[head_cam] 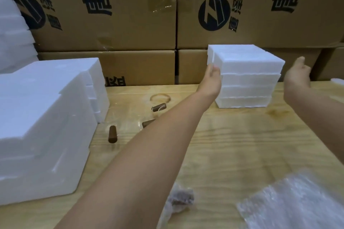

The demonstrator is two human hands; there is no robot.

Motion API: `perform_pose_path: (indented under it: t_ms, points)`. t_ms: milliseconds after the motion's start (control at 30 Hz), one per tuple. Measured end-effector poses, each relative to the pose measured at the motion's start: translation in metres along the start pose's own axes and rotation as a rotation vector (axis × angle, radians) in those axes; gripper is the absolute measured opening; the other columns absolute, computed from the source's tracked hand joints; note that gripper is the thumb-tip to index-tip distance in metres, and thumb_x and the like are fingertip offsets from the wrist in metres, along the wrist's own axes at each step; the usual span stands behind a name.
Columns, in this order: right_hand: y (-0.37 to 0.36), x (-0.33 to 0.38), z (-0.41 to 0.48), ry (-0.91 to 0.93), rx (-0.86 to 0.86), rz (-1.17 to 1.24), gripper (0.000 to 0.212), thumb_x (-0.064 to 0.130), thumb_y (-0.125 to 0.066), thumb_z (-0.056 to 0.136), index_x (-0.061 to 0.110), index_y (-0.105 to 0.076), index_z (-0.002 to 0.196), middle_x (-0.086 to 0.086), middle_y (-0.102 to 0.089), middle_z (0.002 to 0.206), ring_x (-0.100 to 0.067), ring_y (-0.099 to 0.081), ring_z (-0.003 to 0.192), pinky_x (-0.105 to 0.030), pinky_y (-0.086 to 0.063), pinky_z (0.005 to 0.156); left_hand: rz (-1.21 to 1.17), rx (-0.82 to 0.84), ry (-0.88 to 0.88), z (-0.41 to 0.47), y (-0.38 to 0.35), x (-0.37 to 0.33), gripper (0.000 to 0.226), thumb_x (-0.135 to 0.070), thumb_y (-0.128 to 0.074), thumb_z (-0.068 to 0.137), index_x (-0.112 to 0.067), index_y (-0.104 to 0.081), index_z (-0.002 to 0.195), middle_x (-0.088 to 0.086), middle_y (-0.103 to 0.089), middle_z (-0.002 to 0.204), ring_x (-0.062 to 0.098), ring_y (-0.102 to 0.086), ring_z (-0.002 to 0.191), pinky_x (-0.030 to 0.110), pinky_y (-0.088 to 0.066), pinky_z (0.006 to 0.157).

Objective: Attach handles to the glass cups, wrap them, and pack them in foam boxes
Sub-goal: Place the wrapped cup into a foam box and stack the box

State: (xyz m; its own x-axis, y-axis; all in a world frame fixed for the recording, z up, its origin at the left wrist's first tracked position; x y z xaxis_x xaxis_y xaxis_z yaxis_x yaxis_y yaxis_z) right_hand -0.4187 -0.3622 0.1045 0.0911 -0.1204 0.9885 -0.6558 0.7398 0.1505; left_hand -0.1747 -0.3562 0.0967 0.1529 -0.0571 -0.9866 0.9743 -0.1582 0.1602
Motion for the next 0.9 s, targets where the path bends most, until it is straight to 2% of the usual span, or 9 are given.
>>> perform_pose_path:
  t_ms: [67, 133, 300, 433, 567, 667, 800, 900]
  points:
    - [-0.007, -0.004, 0.013, -0.012, 0.022, -0.009, 0.063, 0.060, -0.014, 0.095, 0.027, -0.029, 0.147, -0.003, -0.037, 0.148, -0.026, -0.028, 0.138, -0.047, -0.024, 0.111, -0.003, 0.009, 0.011, 0.015, -0.009, 0.003, 0.054, -0.051, -0.011, 0.102, -0.033, -0.019, 0.152, 0.000, -0.030, 0.156, 0.027, -0.026, 0.143, 0.051, -0.021, 0.117]
    - [-0.016, -0.008, 0.020, -0.014, 0.054, -0.016, 0.066, 0.062, -0.012, 0.094, 0.028, -0.032, 0.146, -0.002, -0.039, 0.147, -0.025, -0.030, 0.138, -0.045, -0.026, 0.109, -0.034, 0.013, 0.002, 0.026, -0.015, 0.005, 0.056, -0.054, -0.010, 0.101, -0.035, -0.015, 0.153, -0.002, -0.027, 0.158, 0.025, -0.023, 0.145, 0.050, -0.019, 0.118]
    - [-0.028, -0.023, 0.019, -0.065, 0.110, 0.023, 0.069, 0.070, -0.015, 0.089, 0.030, -0.045, 0.137, 0.003, -0.054, 0.125, -0.023, -0.051, 0.114, -0.042, -0.039, 0.103, -0.060, 0.051, 0.009, 0.040, -0.029, 0.010, 0.061, -0.058, -0.005, 0.099, -0.033, -0.014, 0.154, -0.003, -0.025, 0.158, 0.023, -0.023, 0.146, 0.047, -0.018, 0.119]
    - [-0.029, -0.025, 0.017, -0.036, 0.122, 0.051, 0.067, 0.067, -0.015, 0.092, 0.027, -0.045, 0.136, 0.004, -0.054, 0.111, -0.021, -0.052, 0.100, -0.035, -0.042, 0.087, -0.079, 0.055, 0.027, 0.041, -0.029, 0.010, 0.062, -0.058, -0.005, 0.099, -0.031, -0.021, 0.153, 0.000, -0.030, 0.156, 0.024, -0.026, 0.144, 0.046, -0.019, 0.119]
    - [-0.021, -0.013, 0.011, 0.036, 0.095, 0.032, 0.064, 0.063, -0.013, 0.094, 0.027, -0.048, 0.133, 0.004, -0.056, 0.108, -0.021, -0.053, 0.101, -0.035, -0.042, 0.089, -0.058, 0.044, -0.005, 0.033, -0.021, -0.001, 0.063, -0.060, -0.007, 0.099, -0.031, -0.028, 0.150, 0.002, -0.037, 0.153, 0.026, -0.031, 0.142, 0.048, -0.022, 0.118]
    - [-0.010, 0.002, -0.003, 0.087, 0.037, 0.039, 0.058, 0.059, -0.015, 0.096, 0.027, -0.053, 0.126, 0.005, -0.055, 0.100, -0.020, -0.052, 0.096, -0.035, -0.040, 0.084, -0.033, -0.008, -0.036, 0.018, -0.008, -0.011, 0.061, -0.059, -0.012, 0.099, -0.031, -0.036, 0.147, 0.007, -0.046, 0.145, 0.027, -0.041, 0.134, 0.043, -0.030, 0.112]
    - [-0.002, 0.022, -0.044, 0.175, 0.002, -0.002, 0.056, 0.051, -0.016, 0.098, 0.022, -0.057, 0.122, 0.000, -0.058, 0.112, -0.023, -0.053, 0.103, -0.039, -0.042, 0.095, -0.072, -0.129, -0.088, -0.014, 0.026, -0.021, 0.054, -0.056, -0.021, 0.100, -0.031, -0.050, 0.137, 0.005, -0.061, 0.123, 0.024, -0.056, 0.115, 0.040, -0.044, 0.100]
    - [0.001, 0.035, -0.085, 0.245, 0.019, 0.026, 0.051, 0.046, -0.018, 0.101, 0.018, -0.057, 0.119, 0.001, -0.055, 0.106, -0.020, -0.051, 0.097, -0.033, -0.040, 0.086, -0.096, -0.224, -0.127, -0.045, 0.057, -0.030, 0.044, -0.052, -0.028, 0.101, -0.034, -0.057, 0.129, 0.003, -0.065, 0.118, 0.022, -0.059, 0.111, 0.042, -0.048, 0.096]
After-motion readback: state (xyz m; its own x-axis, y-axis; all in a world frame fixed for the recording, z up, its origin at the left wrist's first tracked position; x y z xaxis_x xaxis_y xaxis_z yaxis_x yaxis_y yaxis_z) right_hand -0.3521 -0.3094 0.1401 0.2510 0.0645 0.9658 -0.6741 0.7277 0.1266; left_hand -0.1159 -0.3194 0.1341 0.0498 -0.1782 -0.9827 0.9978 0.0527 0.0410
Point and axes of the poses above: each hand's wrist, its own z-axis towards the middle knuckle, its own y-axis out of the back of the hand, x = y × z, the point moved 7 cm from there along z, towards the middle knuckle
